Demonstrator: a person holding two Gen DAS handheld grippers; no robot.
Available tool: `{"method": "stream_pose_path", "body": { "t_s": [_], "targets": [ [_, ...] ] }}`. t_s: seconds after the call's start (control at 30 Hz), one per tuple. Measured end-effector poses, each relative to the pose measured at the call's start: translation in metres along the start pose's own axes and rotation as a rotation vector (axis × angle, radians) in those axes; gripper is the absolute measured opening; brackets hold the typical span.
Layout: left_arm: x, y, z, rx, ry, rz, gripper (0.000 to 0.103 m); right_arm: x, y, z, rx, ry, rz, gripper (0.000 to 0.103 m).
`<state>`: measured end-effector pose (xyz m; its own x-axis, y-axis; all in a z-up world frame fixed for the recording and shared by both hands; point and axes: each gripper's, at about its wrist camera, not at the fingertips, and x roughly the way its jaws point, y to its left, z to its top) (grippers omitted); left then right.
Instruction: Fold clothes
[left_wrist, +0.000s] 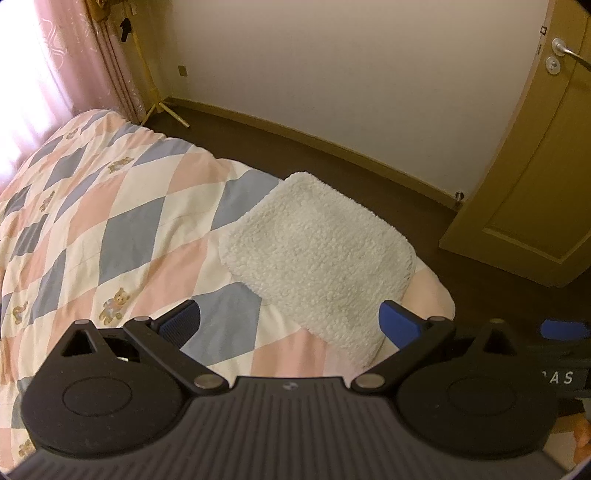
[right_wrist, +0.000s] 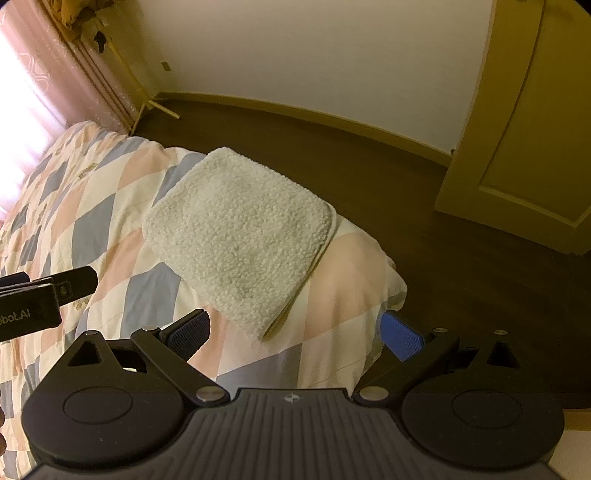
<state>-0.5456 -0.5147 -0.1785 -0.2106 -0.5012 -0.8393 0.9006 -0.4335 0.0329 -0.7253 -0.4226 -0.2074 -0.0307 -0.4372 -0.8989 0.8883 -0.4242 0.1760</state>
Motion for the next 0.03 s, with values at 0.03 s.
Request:
{"method": "stream_pose_path", "body": {
  "t_s": [0.03],
  "targets": [
    [-0.0005,-0.0006,0.0003,0.0,-0.002,-0.002,0.102,0.0,-0.0008,0.0002,0.001,0.0,-0.002,0.101]
  ]
}}
